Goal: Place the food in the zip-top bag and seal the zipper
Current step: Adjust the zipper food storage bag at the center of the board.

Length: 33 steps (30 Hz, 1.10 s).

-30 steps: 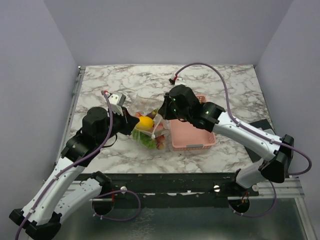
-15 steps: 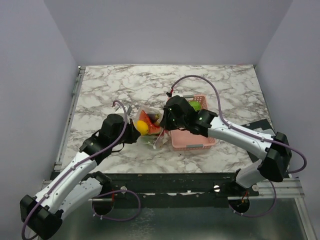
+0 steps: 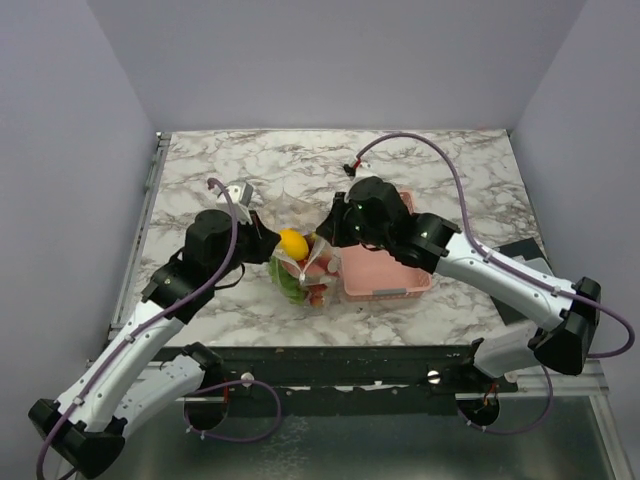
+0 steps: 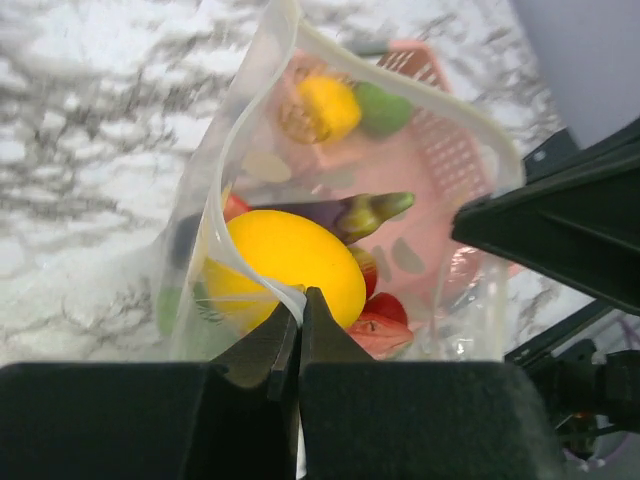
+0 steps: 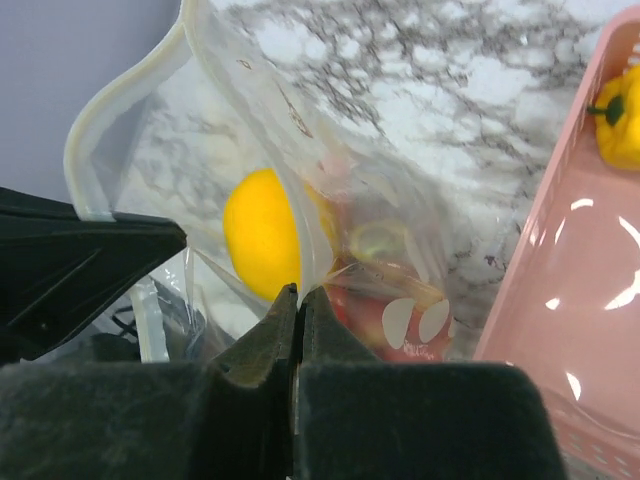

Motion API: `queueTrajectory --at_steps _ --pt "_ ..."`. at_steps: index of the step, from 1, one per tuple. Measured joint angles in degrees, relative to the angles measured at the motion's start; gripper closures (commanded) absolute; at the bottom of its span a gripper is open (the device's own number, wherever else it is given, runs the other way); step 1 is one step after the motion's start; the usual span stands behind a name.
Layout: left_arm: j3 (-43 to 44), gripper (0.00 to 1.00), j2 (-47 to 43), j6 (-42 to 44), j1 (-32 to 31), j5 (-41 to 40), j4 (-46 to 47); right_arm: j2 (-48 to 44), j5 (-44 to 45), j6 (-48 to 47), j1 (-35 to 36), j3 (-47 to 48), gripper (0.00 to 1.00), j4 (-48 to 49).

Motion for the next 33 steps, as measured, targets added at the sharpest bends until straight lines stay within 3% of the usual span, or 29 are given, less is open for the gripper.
queueTrajectory --at_steps 7,19,27,33 --pt "-11.19 1.00 2.51 -0.66 0.00 -1.95 -1.81 4.42 -0.94 0.87 0.00 -5.55 0.99 -0.35" --pt "0.31 1.00 4.35 4.02 0.00 -6.25 -3.63 3.15 -0.98 0.63 0.00 -2.10 0.99 -0.22" --pt "-0.42 1.00 6.60 5.62 0.02 -7.69 -4.17 4.28 -0.70 0.63 0.00 -2.08 0.99 0.11" --pt "-4.76 1.00 5.07 6.16 0.02 -6.36 -2.12 6.05 0.35 0.28 0.00 -1.33 0.81 -0.31"
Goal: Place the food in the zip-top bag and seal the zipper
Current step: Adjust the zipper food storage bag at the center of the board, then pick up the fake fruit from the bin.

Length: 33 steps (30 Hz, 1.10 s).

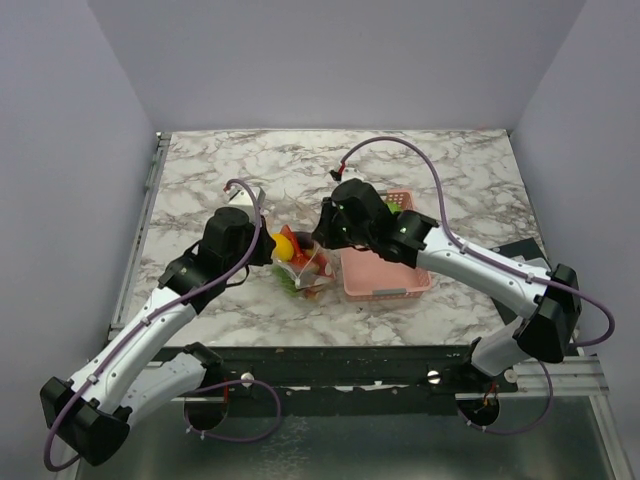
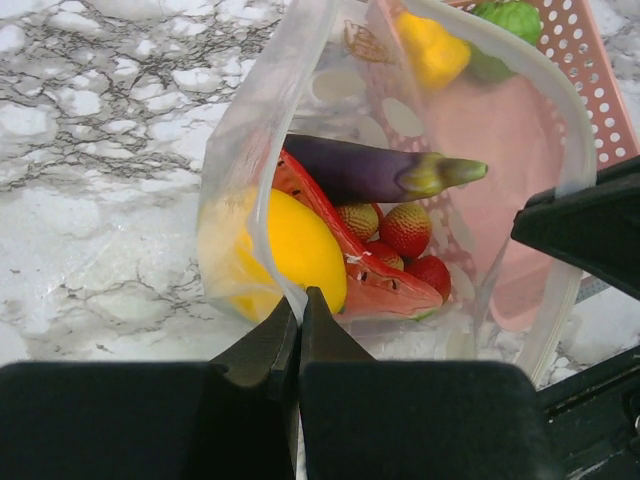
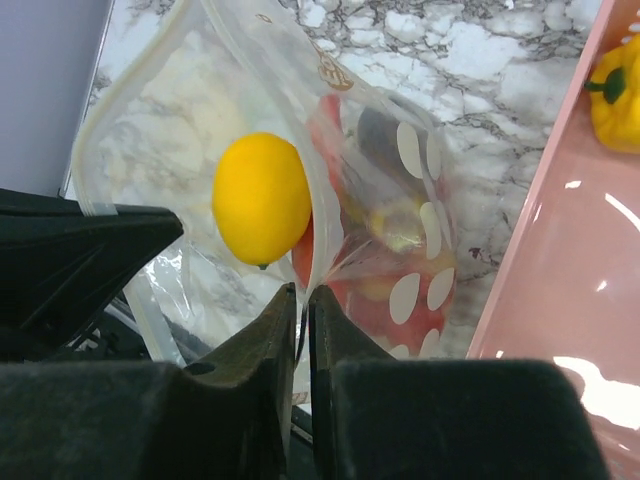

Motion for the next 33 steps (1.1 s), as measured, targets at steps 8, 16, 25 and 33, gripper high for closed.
queueTrajectory --at_steps 8,16,25,33 --pt "-2.29 1.00 -2.16 0.72 0.00 2.08 3.26 -0.15 3.98 -1.68 0.00 4.35 0.48 -0.90" --pt "-3.80 1.00 -4.48 1.11 0.00 2.16 3.58 -2.86 11.89 -3.91 -0.44 4.94 0.37 -4.42" --pt "-5.01 1.00 -6.10 1.09 0.00 2.19 3.52 -4.11 16.68 -6.51 -6.23 3.80 0.19 -6.97" --pt "-5.27 1.00 -6.88 1.11 0.00 2.14 3.50 -3.48 16.63 -8.33 -17.18 -0.52 0.05 -6.84"
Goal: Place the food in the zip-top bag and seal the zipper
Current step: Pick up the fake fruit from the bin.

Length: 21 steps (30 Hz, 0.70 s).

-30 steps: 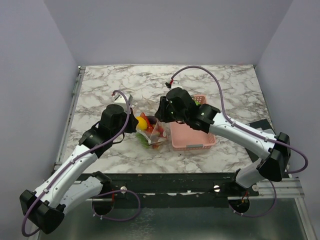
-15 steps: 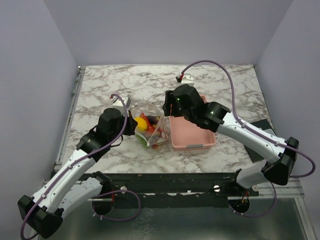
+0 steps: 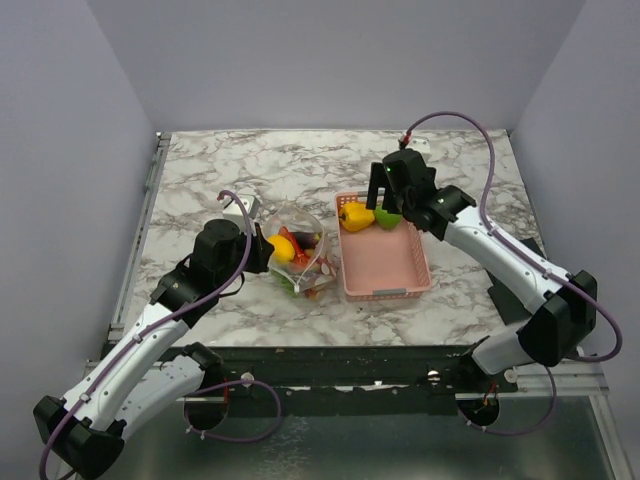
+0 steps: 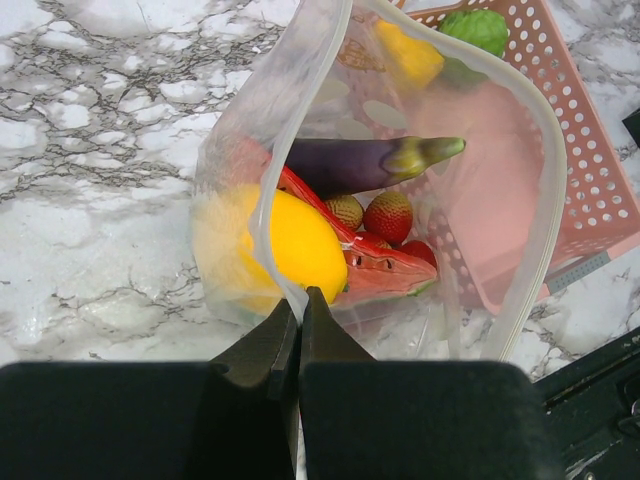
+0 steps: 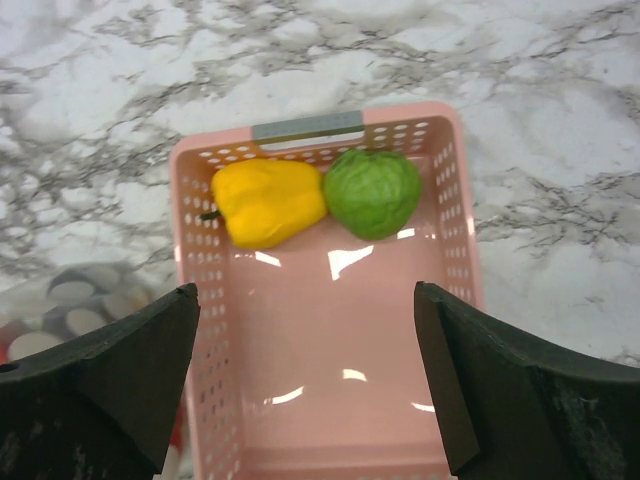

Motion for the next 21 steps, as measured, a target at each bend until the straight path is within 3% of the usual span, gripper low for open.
queueTrajectory --at_steps 4,21 --pt "0.00 1.00 -0.02 -0.02 0.00 0.00 -0.02 4.22 -0.61 -0.81 -3.87 -0.02 0.00 0.94" --pt "-0.17 1.00 -0.09 0.00 -0.02 0.02 0.00 18.53 -3.45 -1.20 -8.44 4.02 0.01 1.88"
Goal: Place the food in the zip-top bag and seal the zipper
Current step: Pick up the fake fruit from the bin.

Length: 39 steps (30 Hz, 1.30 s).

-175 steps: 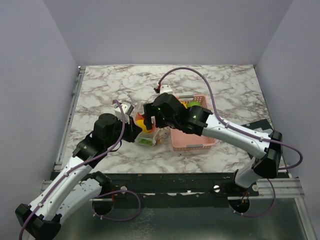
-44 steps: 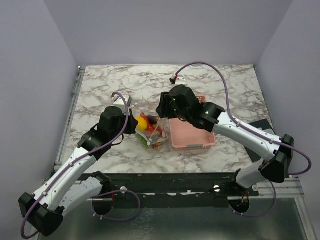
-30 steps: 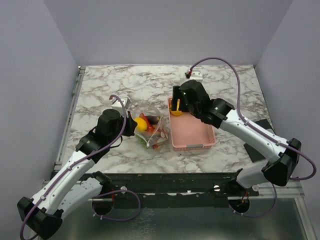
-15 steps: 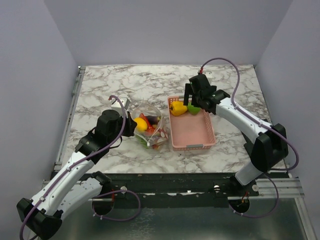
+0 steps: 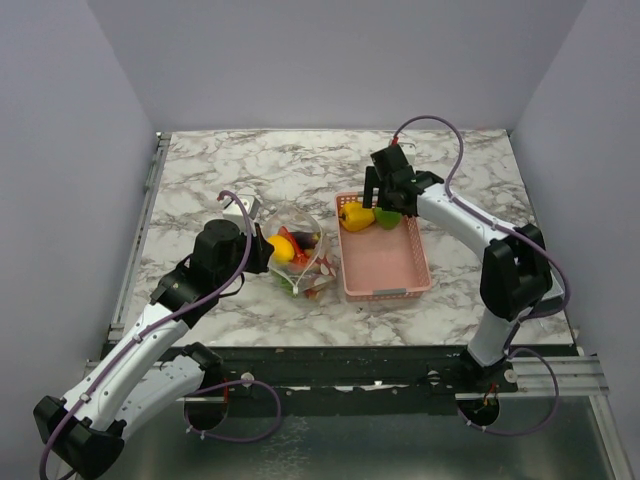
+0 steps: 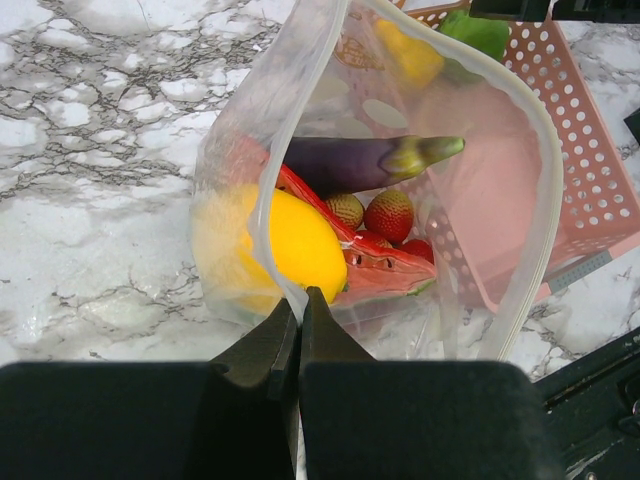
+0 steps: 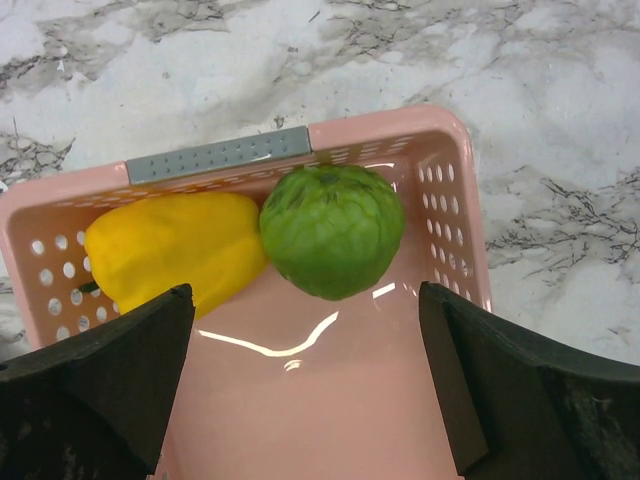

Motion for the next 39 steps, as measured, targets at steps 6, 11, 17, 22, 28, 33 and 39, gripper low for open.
queueTrajectory --at_steps 6,11,17,22,28,33,39 --pt "-0.02 1.00 0.00 0.00 0.00 0.00 -0.02 2.73 0.00 0.04 -0.87 1.73 0.03 0.33" --pt "-0.04 1.00 0.02 0.02 0.00 0.02 0.00 4.92 -0.04 0.17 -1.77 2.01 0.04 0.59" --pt "-0.04 1.00 0.20 0.02 0.00 0.15 0.00 7.02 -1.16 0.42 -2.84 2.01 0.06 1.38" --pt "-0.04 1.00 0.28 0.04 0.02 0.26 0.02 8.81 -2.16 0.66 -3.15 2.01 0.12 2.05" --pt "-0.04 1.00 0.66 0.09 0.00 0.39 0.02 9.51 -2.84 0.66 -3.30 2.01 0.32 2.40" --pt "-0.04 1.00 0.72 0.15 0.02 0.44 0.02 9.53 -3.34 0.83 -3.50 1.97 0.53 2.78" --pt "-0.04 1.00 0.92 0.20 0.00 0.46 0.02 9.35 -3.87 0.87 -3.63 0.94 0.74 4.00"
